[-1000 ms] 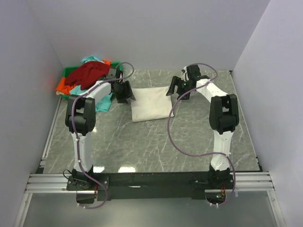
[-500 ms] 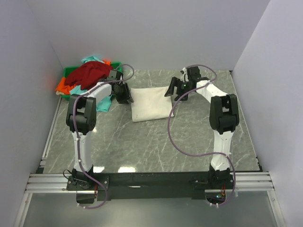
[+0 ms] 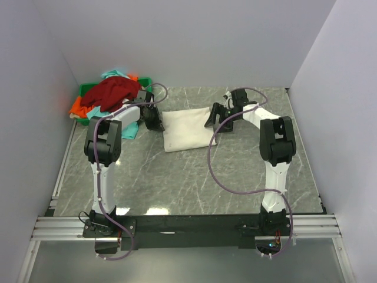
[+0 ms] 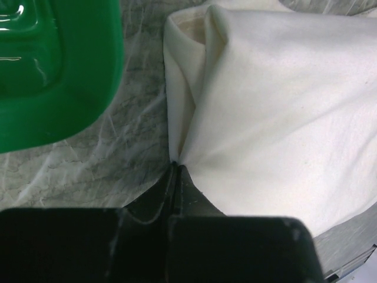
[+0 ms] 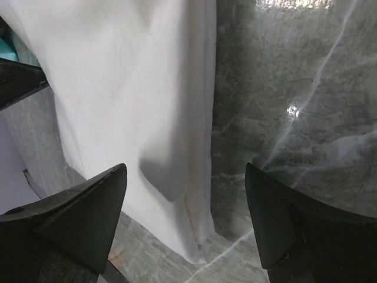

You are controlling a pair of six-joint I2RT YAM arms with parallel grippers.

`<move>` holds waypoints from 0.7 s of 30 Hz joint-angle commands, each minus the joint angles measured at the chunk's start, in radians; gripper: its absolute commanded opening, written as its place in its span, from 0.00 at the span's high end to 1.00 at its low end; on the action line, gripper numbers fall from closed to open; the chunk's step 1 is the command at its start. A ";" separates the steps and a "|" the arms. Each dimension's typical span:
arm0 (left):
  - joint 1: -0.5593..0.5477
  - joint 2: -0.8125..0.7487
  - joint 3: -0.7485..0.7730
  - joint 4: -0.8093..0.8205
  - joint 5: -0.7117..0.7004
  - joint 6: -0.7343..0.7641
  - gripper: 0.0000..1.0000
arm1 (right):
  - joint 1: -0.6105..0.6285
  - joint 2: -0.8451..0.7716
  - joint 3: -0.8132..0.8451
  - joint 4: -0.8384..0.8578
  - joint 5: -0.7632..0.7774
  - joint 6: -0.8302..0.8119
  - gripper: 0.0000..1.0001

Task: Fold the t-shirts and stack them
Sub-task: Neatly place the folded tshirt to the corner

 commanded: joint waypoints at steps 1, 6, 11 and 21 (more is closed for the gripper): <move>-0.001 0.005 -0.026 -0.001 -0.028 0.014 1.00 | -0.008 0.038 0.021 0.040 -0.033 0.000 0.13; -0.001 -0.010 -0.069 0.025 -0.014 0.011 1.00 | 0.007 0.081 0.050 0.028 -0.050 0.003 0.17; -0.001 -0.016 -0.087 0.034 -0.007 0.016 1.00 | 0.021 0.107 0.044 0.051 -0.065 0.026 0.23; -0.001 -0.035 -0.119 0.069 0.019 0.016 1.00 | 0.050 0.143 0.066 0.060 -0.078 0.045 0.55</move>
